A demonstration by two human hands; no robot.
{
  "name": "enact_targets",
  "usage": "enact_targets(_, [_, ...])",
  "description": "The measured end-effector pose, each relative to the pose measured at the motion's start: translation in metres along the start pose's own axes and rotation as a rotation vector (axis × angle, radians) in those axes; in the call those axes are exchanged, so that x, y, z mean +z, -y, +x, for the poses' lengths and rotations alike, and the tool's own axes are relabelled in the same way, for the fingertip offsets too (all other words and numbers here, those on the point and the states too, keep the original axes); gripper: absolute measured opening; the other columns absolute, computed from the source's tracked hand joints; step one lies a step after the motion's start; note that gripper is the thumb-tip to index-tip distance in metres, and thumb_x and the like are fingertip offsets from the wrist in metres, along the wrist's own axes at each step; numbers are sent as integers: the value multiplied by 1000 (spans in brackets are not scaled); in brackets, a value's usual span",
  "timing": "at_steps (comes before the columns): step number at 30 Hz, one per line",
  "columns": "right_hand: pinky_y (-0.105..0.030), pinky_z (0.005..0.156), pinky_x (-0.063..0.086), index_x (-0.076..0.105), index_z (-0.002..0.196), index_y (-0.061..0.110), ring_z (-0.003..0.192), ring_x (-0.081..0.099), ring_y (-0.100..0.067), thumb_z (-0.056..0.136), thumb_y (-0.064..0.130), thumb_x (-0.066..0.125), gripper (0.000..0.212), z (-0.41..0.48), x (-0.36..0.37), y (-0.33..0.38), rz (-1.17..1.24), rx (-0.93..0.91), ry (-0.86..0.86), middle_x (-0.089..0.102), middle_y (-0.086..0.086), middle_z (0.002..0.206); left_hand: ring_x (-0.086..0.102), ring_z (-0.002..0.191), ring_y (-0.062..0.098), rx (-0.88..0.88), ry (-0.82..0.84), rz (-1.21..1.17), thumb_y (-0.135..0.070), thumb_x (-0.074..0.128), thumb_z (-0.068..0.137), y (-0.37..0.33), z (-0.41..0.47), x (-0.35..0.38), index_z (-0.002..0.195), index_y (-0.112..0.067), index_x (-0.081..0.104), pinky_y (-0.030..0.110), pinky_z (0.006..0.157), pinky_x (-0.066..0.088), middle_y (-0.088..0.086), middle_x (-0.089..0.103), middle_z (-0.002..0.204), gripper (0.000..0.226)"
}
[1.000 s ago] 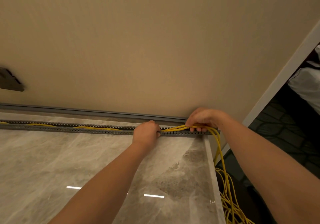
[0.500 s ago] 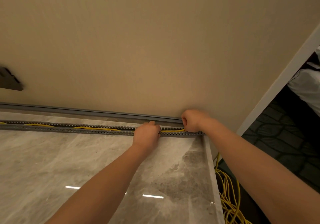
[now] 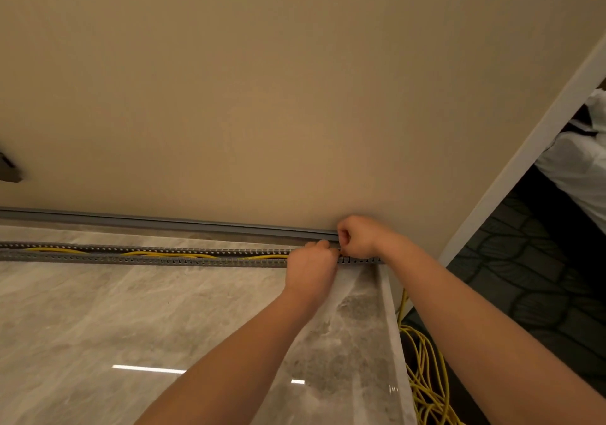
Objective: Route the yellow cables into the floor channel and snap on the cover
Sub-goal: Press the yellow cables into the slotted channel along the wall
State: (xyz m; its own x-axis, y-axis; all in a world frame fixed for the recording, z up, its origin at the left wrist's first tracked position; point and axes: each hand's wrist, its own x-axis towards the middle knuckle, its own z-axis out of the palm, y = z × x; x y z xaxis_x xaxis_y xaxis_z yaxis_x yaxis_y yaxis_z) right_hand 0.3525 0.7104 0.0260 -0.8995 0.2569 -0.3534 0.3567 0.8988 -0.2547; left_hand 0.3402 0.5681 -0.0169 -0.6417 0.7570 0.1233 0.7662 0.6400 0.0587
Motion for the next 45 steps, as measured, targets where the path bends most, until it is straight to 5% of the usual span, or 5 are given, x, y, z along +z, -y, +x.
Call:
enact_targets(4, [-37, 70, 51, 48, 63, 23, 78, 57, -25, 78, 11, 57, 22, -1, 4, -2, 43, -4, -6, 57, 0, 73, 56, 44, 16, 18, 1, 37, -14, 89, 40, -1, 7, 2, 55, -26, 67, 21, 41, 17, -6, 55, 53, 29])
enact_targets(9, [-34, 66, 49, 55, 74, 20, 72, 58, -23, 84, 18, 60, 11, -9, 4, -11, 174, 1, -21, 61, -3, 75, 65, 88, 29, 3, 60, 47, -6, 59, 86, -2, 14, -1, 96, -16, 67, 32, 58, 36, 4, 63, 98, 16])
enact_targets(20, [-26, 45, 43, 56, 73, 10, 38, 42, -14, 89, 26, 64, 24, -33, -27, -60, 581, 209, 159, 50, -3, 50, 64, 88, 30, -82, 165, 42, -3, 57, 88, -9, 27, -7, 102, -16, 69, 35, 62, 43, 7, 66, 100, 22])
enact_targets(32, [-30, 59, 41, 67, 77, 13, 66, 51, -13, 78, 25, 77, 15, -31, -10, -63, 182, -40, -251, 59, 3, 72, 64, 88, 32, -39, 120, 56, -2, 55, 88, -7, 22, -6, 101, -12, 67, 34, 61, 40, 9, 63, 103, 20])
enact_targets(45, [-29, 64, 40, 62, 82, 15, 80, 54, -21, 87, 16, 61, 5, -43, 6, -65, 20, -112, -240, 58, -1, 85, 65, 86, 31, -25, 116, 40, -2, 58, 87, -3, 22, -4, 98, -13, 69, 34, 59, 41, 9, 65, 100, 19])
